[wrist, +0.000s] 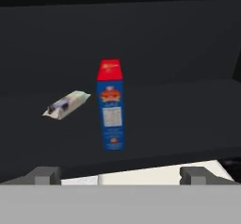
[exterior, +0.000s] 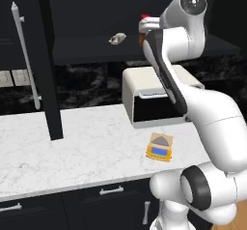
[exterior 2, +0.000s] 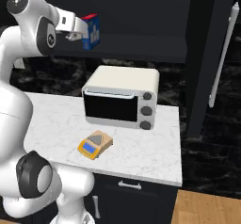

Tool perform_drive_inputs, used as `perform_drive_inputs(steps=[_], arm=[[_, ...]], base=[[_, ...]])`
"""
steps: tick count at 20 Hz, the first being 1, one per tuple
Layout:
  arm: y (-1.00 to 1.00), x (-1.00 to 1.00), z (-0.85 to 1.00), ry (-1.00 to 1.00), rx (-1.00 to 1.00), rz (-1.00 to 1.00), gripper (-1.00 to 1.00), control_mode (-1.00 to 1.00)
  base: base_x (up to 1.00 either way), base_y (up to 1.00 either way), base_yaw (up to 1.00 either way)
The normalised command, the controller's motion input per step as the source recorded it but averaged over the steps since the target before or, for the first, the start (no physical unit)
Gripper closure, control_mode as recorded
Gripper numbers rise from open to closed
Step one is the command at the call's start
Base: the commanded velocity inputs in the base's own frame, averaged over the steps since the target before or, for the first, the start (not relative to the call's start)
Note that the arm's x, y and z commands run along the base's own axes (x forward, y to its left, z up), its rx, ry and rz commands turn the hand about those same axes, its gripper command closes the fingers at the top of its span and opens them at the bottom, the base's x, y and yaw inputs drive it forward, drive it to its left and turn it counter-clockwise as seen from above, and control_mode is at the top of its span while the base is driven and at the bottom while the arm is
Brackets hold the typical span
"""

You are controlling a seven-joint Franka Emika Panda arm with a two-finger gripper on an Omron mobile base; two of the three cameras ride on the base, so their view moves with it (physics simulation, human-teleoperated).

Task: Pick the boxed food and place it on the digital scale for weighing, and close the cabinet.

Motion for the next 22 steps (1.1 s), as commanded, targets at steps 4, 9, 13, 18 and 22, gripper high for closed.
perform_drive_inputs(steps=[4,9,13,18,22], arm=[[0.00,0.39,0.00,0.05,0.00,0.00,-1.00,-1.00],[0.00,0.38,0.00,0.06,0.00,0.00,-1.00,-1.00],[0.00,0.41,0.00,0.05,0.00,0.00,-1.00,-1.00],[0.00,0.41,-0.02,0.00,0.00,0.00,-1.00,-1.00],[0.00,0.38,-0.07,0.00,0.00,0.00,-1.00,-1.00]], base=[[0.00,0.00,0.00],[0.00,0.00,0.00],[0.00,0.00,0.00],[0.00,0.00,0.00],[0.00,0.00,0.00]])
